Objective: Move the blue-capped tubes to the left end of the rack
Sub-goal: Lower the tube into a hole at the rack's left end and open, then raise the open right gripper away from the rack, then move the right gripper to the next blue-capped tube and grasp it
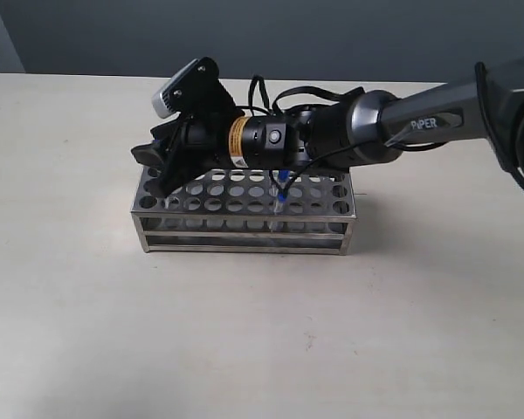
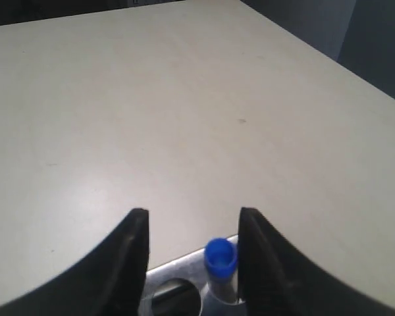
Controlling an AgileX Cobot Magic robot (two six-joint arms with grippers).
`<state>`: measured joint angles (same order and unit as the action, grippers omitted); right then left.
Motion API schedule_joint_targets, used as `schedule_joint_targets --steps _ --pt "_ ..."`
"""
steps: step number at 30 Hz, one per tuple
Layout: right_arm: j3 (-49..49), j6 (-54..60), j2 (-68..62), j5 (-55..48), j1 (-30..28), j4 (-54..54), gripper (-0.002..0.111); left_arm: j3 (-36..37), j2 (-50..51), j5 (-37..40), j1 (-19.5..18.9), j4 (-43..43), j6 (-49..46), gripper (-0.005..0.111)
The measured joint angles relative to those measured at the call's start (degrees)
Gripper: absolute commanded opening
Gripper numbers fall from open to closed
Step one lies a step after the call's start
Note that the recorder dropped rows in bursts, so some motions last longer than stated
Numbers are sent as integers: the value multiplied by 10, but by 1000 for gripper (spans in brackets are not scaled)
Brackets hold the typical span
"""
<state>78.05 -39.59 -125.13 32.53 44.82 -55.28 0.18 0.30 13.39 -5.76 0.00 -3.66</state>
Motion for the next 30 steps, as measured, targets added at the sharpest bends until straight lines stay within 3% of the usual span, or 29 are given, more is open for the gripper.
schedule_joint_targets --steps 12,22,30 --pt "-22 -49 180 -139 -32 -20 39 0 0 0 0 0 0 1" --pt "-225 -53 280 -45 -148 -18 38 0 0 0 0 0 0 1" --pt "-377 -54 329 34 -153 -17 38 0 0 0 0 0 0 1"
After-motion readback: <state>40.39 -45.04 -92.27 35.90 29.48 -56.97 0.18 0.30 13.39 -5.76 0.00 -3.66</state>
